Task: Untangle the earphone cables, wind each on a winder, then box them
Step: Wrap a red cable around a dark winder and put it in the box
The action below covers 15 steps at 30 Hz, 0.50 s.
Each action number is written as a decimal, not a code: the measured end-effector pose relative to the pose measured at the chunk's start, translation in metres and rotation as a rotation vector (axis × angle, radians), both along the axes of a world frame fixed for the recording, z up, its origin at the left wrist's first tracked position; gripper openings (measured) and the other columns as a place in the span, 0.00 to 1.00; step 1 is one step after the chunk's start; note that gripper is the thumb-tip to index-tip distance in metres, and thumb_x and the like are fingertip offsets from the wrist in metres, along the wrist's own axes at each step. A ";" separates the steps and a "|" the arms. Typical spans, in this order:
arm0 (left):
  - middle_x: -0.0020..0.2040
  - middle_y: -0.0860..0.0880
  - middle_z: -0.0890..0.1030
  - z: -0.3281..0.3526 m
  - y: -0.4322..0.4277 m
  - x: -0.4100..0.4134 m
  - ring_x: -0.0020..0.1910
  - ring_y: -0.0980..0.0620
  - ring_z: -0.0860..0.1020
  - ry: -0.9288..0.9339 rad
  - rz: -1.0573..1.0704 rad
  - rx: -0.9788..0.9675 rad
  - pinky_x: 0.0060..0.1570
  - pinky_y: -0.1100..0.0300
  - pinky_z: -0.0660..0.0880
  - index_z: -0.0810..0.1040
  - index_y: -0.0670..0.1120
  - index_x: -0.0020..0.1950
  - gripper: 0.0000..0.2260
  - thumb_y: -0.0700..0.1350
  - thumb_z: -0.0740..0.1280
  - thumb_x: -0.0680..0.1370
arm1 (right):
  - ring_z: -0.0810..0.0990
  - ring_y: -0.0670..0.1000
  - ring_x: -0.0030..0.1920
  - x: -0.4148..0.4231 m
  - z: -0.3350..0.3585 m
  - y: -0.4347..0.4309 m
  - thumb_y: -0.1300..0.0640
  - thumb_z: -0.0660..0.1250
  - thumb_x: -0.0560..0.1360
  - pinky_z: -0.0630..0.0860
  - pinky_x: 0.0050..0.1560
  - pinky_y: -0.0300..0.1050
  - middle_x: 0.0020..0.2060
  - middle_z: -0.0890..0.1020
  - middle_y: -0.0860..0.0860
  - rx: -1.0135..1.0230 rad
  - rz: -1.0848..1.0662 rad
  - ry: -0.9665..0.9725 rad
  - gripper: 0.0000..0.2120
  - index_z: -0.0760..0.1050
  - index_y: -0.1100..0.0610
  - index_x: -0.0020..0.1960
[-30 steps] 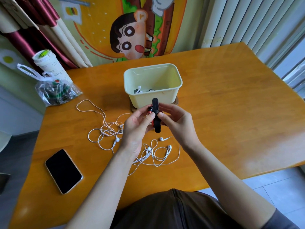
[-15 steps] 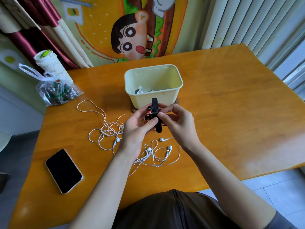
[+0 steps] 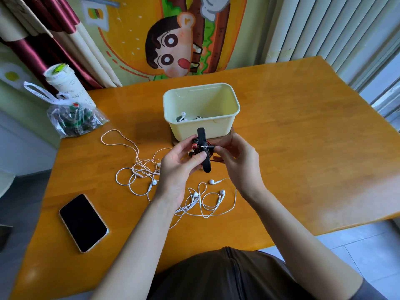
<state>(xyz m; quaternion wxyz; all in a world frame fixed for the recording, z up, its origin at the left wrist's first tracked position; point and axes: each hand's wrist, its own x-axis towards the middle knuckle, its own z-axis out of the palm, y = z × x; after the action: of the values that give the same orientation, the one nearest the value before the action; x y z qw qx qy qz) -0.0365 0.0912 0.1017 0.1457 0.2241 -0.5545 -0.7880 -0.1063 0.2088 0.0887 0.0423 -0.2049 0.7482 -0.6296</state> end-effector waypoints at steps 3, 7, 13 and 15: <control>0.54 0.49 0.83 0.000 0.001 -0.001 0.50 0.52 0.82 -0.003 0.007 0.007 0.45 0.62 0.79 0.78 0.51 0.55 0.15 0.34 0.69 0.74 | 0.80 0.41 0.39 0.000 0.005 0.001 0.67 0.67 0.74 0.74 0.39 0.30 0.36 0.81 0.44 0.031 -0.010 0.054 0.07 0.74 0.57 0.41; 0.54 0.50 0.83 -0.001 0.000 -0.001 0.51 0.52 0.82 -0.017 0.036 -0.044 0.42 0.64 0.78 0.78 0.52 0.55 0.16 0.36 0.70 0.72 | 0.78 0.42 0.39 0.000 0.005 -0.001 0.67 0.67 0.73 0.74 0.39 0.32 0.34 0.77 0.40 0.136 -0.036 0.159 0.10 0.72 0.53 0.40; 0.53 0.50 0.83 0.000 -0.004 -0.001 0.51 0.53 0.82 -0.019 0.046 -0.092 0.44 0.63 0.78 0.77 0.49 0.57 0.17 0.34 0.70 0.73 | 0.78 0.43 0.38 0.004 0.006 0.001 0.61 0.70 0.73 0.78 0.41 0.41 0.34 0.77 0.40 0.097 0.015 0.166 0.09 0.73 0.49 0.40; 0.53 0.49 0.83 0.000 -0.004 -0.001 0.52 0.52 0.82 -0.020 0.046 -0.096 0.47 0.61 0.79 0.77 0.49 0.58 0.17 0.34 0.70 0.73 | 0.78 0.44 0.37 0.004 0.007 0.001 0.61 0.70 0.73 0.78 0.41 0.44 0.34 0.78 0.41 0.086 0.028 0.135 0.06 0.75 0.52 0.41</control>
<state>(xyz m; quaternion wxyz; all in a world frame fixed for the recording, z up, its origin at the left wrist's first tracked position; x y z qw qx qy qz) -0.0373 0.0872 0.1016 0.1688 0.2372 -0.5880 -0.7547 -0.1022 0.2097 0.0958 0.0093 -0.2555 0.7728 -0.5808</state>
